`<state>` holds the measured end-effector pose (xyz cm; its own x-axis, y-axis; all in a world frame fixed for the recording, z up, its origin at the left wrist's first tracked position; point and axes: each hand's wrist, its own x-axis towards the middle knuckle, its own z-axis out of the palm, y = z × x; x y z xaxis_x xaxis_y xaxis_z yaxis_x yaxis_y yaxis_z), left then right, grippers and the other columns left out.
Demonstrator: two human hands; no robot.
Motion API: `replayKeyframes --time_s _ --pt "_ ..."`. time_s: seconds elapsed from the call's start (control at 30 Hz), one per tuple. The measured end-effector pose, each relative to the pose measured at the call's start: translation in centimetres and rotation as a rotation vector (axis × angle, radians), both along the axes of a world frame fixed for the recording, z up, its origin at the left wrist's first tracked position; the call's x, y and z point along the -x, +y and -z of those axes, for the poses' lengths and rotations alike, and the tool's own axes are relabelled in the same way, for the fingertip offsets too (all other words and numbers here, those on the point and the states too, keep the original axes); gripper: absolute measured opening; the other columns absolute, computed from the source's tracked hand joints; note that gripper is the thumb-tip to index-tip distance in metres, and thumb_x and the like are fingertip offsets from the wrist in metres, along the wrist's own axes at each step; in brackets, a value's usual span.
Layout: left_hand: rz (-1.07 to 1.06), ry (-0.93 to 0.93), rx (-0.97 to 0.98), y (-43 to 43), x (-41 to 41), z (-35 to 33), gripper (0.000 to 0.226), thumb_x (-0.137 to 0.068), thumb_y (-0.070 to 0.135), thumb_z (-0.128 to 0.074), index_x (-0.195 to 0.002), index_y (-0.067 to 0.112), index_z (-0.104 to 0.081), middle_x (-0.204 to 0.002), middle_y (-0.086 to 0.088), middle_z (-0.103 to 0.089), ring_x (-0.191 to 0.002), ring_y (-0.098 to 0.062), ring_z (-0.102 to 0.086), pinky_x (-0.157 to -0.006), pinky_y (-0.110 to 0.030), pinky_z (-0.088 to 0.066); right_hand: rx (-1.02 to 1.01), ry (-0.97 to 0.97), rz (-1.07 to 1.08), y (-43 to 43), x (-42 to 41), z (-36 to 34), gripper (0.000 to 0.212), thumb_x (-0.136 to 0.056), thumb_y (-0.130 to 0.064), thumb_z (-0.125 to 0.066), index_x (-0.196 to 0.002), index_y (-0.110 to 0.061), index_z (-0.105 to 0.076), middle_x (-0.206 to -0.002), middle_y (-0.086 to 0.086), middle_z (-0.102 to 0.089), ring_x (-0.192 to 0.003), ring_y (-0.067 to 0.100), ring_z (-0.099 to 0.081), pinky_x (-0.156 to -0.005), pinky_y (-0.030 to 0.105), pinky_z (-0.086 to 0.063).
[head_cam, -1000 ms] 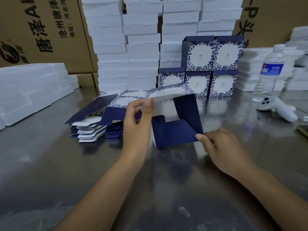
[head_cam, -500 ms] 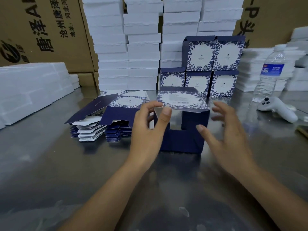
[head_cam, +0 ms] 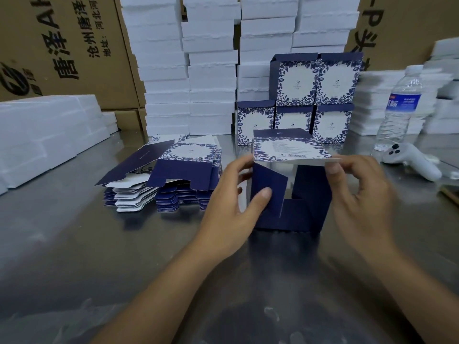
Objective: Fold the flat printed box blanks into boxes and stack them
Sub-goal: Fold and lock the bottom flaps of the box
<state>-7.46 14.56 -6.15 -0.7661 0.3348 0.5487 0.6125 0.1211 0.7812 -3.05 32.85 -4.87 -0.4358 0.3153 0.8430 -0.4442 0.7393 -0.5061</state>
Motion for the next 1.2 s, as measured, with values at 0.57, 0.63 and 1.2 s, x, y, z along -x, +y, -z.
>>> replayKeyframes --time_s 0.57,0.63,1.2 --pt "-0.406 0.182 0.228 -0.7 -0.1 -0.4 0.044 -0.084 0.064 -0.029 -0.064 0.024 -0.027 -0.052 0.005 -0.036 -0.051 -0.014 -0.035 -0.049 -0.033 -0.025 -0.109 0.136 -0.098 -0.1 -0.2 0.0 0.035 -0.092 -0.042 -0.047 -0.086 -0.013 -0.065 -0.079 0.004 -0.058 -0.082 -0.017 -0.049 -0.074 0.002 -0.036" --pt "-0.435 0.234 0.255 -0.9 -0.4 -0.7 0.042 -0.084 0.062 -0.023 -0.063 0.026 -0.023 -0.048 0.005 -0.032 -0.048 -0.016 -0.033 -0.047 -0.033 -0.019 -0.149 0.166 -0.081 0.0 -0.1 0.1 0.042 -0.094 -0.041 -0.047 -0.084 -0.006 -0.068 -0.078 0.002 -0.058 -0.081 -0.012 -0.05 -0.075 0.006 -0.037" --pt "-0.389 0.196 0.332 -1.1 0.4 -0.3 0.045 -0.086 0.052 -0.051 -0.058 0.024 -0.029 -0.045 0.005 -0.032 -0.047 -0.014 -0.034 -0.048 -0.033 -0.023 -0.276 0.158 0.098 -0.3 -0.4 0.2 0.041 -0.099 -0.025 -0.04 -0.083 0.002 -0.067 -0.077 0.008 -0.058 -0.074 0.015 -0.049 -0.069 0.013 -0.033"
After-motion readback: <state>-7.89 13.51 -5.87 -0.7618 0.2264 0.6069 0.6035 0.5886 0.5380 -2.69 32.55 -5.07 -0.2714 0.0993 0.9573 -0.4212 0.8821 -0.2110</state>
